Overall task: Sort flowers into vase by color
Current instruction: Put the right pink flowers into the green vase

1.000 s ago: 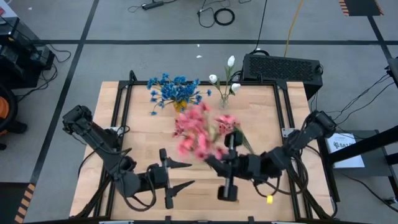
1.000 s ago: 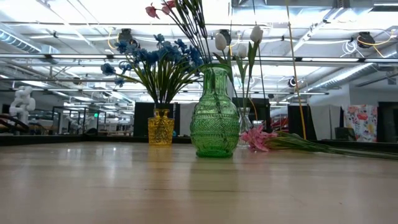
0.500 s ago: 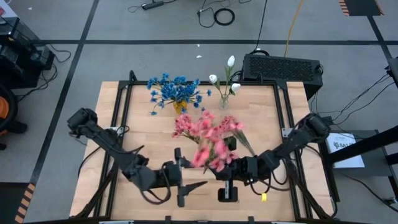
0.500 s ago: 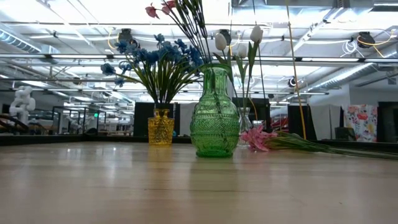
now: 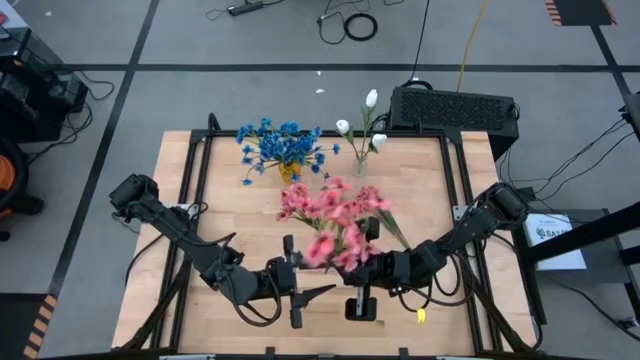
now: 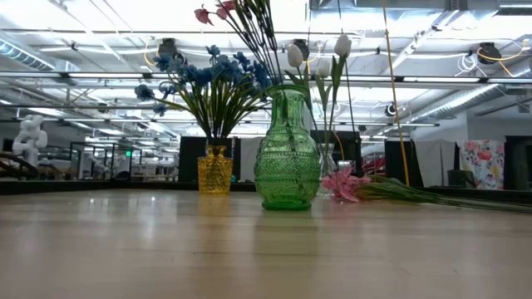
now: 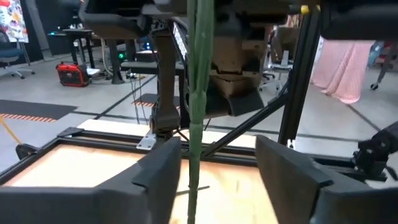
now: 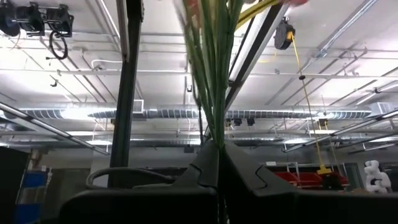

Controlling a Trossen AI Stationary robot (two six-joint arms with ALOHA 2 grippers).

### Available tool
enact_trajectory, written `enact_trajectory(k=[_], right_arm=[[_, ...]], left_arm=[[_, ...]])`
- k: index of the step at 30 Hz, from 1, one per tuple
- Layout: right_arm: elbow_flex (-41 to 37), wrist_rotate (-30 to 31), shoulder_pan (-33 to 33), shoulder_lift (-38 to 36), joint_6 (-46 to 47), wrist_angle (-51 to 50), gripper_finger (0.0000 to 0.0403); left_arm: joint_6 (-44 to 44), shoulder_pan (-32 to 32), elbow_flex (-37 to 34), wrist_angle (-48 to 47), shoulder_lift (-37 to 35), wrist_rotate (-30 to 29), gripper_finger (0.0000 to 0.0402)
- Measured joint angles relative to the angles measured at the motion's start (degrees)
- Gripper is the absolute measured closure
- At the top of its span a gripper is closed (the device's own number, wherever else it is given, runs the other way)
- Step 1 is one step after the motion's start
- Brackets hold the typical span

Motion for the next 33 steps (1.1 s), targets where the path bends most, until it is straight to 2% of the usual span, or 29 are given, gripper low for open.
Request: enact_trajectory(k=[14,20,22,27,30,33], right_arm=[[0.0,-0.2,0.2,0.0,0.1,-0.6,0.0403],[0.0,0.0,0.7,0.0,0.1,-1.7,0.0401],[0.1,3.0,1.3,-0.1,-0.2,-2.2,0.0392],[0.1,14.9,3.8,-1.1,-4.5,-4.2,0.0328],[0.1,16.8,4.5,-2.4,-4.2,-10.0,0.0280],[0.1,16.7,4.8,-4.6,2.2,-21.0,0.0236]], left_arm=[[2.0,0.1,0.0,-1.8,0.0,0.0,0.0386],[3.0,-0.5,0.0,-2.4,-0.3,-0.1,0.0379],[2.9,-0.6,0.0,-4.3,-0.8,-0.1,0.0380],[0.1,-1.3,0.0,-11.9,-3.8,0.0,0.0384],[-2.9,-1.4,0.0,-17.8,-5.1,0.1,0.0384],[-4.3,-1.6,0.0,-21.2,-5.6,0.3,0.0385]])
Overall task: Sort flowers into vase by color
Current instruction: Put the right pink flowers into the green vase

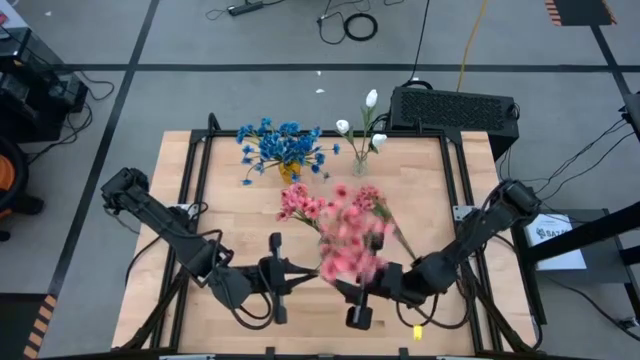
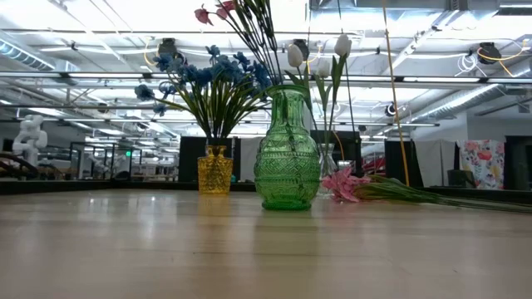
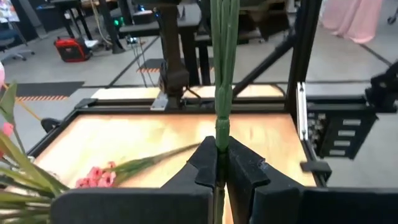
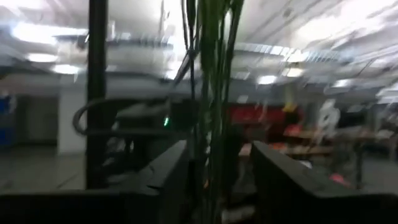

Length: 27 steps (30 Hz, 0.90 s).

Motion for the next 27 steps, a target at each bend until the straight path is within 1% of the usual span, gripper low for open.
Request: enact_trajectory(k=[2,5,7,9,13,16,19,27], right_arm=[[0.0,-0.6,-0.3,-1.2,5.0,-7.0,0.0212],[0.0,-0.6,-0.8,-1.8,8.4,-13.4,0.0182],[0.0,-0.7,-1.1,-1.8,8.6,-14.6,0.0168],[0.0,-2.3,-1.4,-1.8,8.3,-14.5,0.0159],[0.0,-5.9,-1.7,-1.9,7.6,-13.6,0.0160],[0.0,-6.2,-1.7,-1.9,6.4,-12.9,0.0173],[0.0,-6.2,-1.7,-1.9,6.3,-12.9,0.0199],[0.0,-5.9,-0.8,-1.9,5.4,-12.9,0.0307]], left_arm=[[-0.2,0.0,0.0,-1.0,-0.1,0.6,0.0385],[-0.2,0.0,0.0,-1.9,-0.1,2.9,0.0385],[-0.2,0.1,0.0,-2.2,-0.1,4.8,0.0385],[-0.3,0.0,0.0,-3.0,-0.1,6.4,0.0385],[-0.4,0.0,0.0,-4.7,-0.1,6.7,0.0386],[-0.3,0.1,0.0,-4.8,-0.1,6.7,0.0386],[-0.3,0.1,0.0,-5.1,-0.1,6.7,0.0386],[-0.3,0.1,0.0,-7.1,-0.4,5.9,0.0381]])
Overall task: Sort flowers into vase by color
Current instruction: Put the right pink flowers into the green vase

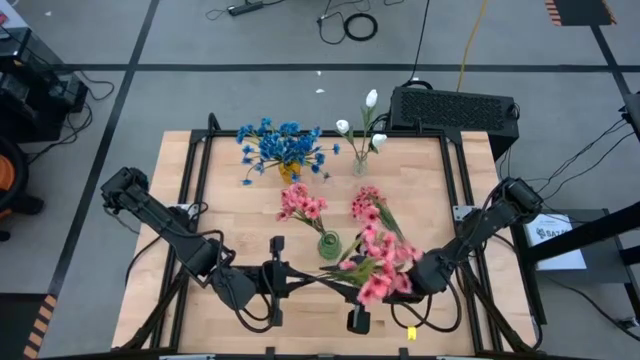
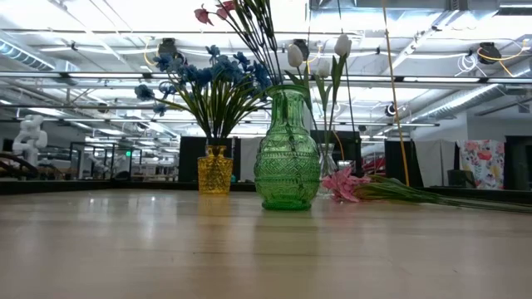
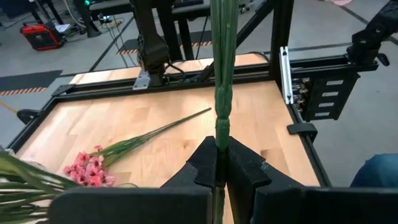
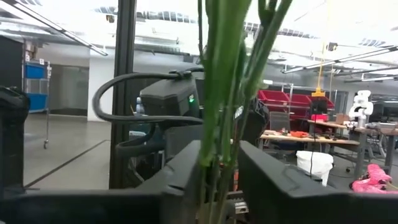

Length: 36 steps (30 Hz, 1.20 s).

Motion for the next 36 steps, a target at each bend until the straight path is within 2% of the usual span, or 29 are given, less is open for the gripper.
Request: enact_trajectory(k=[6,9,13,17,23,26,29,32,34,36], right_arm=[[0.0,1.3,0.6,-0.2,-0.4,0.0,0.0387],[0.0,1.4,0.7,-0.2,-0.4,0.1,0.0395],[0.0,1.5,0.6,-0.2,-0.4,0.0,0.0398],[-0.1,5.1,1.5,-0.9,-2.6,0.1,0.0399],[-0.1,13.3,4.5,-3.4,-5.2,-2.2,0.0401],[-0.1,18.4,6.1,-3.5,-4.4,-6.9,0.0402],[-0.9,20.2,6.5,-3.5,2.6,-13.6,0.0402],[-2.3,20.4,5.2,-3.5,8.8,-19.4,0.0402],[-2.5,19.8,4.8,-5.2,9.5,-26.7,0.0402],[-2.4,16.3,4.0,-9.3,11.8,-34.7,0.0402]], left_arm=[[0.0,-0.2,0.1,0.0,-0.4,-1.5,0.0370],[-0.1,-0.3,0.1,0.1,-0.5,-1.7,0.0368],[-4.7,-1.0,0.1,-1.5,-0.5,-1.6,0.0355],[-8.0,-2.7,0.0,-4.6,-1.0,-1.9,0.0293],[-9.2,-6.1,0.1,-7.7,-4.2,-6.8,0.0188],[-11.2,-7.7,0.1,-9.7,-6.2,-7.6,0.0169],[-12.4,-9.0,0.1,-11.6,-7.0,-8.9,0.0167],[-11.7,-9.9,0.1,-12.4,-6.9,-11.6,0.0167],[-12.0,-10.1,0.1,-13.4,-7.0,-12.5,0.0167],[-12.9,-10.1,0.1,-14.7,-6.9,-12.6,0.0167]])
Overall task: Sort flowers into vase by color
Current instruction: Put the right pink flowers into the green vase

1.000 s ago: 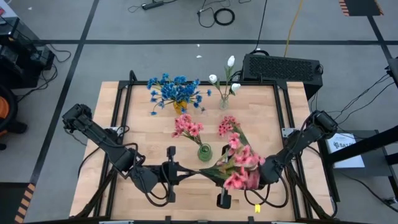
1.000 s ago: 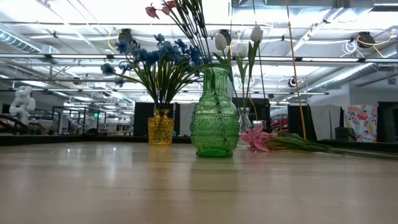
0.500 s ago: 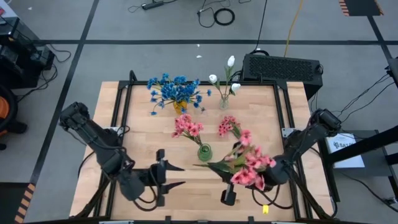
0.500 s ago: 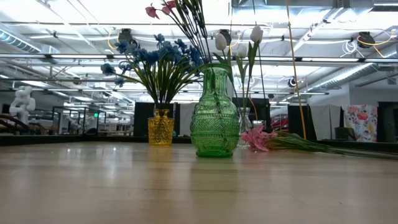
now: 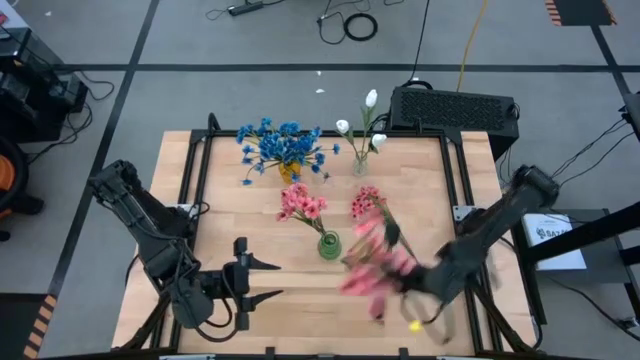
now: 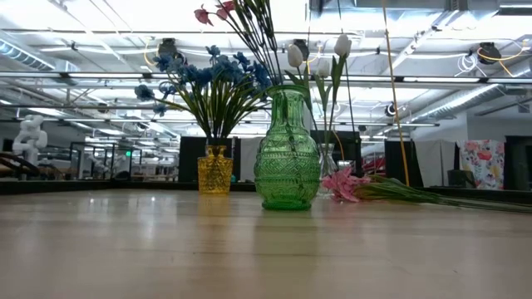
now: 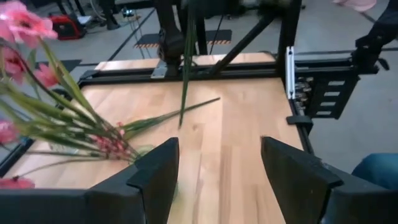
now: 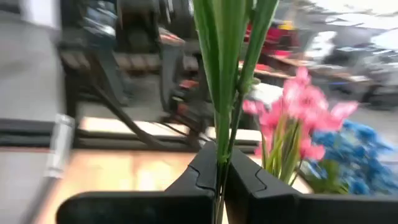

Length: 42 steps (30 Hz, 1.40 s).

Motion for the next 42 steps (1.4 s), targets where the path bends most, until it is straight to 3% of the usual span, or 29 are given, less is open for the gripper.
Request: enact_trajectory(k=[4,9,12,18,23,42], right_arm=[[0.4,-10.1,-2.3,-9.5,4.0,-10.6,0.0402],[-1.5,-10.6,-5.7,-16.1,9.0,-20.9,0.0403],[-8.5,-10.3,-7.8,-18.1,10.4,-12.6,0.0403],[-27.0,-10.9,-11.6,-16.3,10.3,22.4,0.0403],[-33.6,-10.9,-12.9,-12.6,8.7,39.0,0.0403],[-33.6,-11.1,-16.3,-5.7,10.0,41.9,0.0402]], left_arm=[[-0.4,0.1,0.0,-0.4,0.0,-0.1,0.0167],[-0.1,0.0,0.0,-1.1,0.0,-1.2,0.0167],[0.0,0.4,0.0,-1.2,0.0,-1.4,0.0167],[-0.2,0.8,0.0,-1.2,0.0,-1.6,0.0167],[-0.2,0.8,0.0,-1.1,0.0,-1.6,0.0167],[-0.1,0.8,0.0,-1.2,0.0,-4.2,0.0167]])
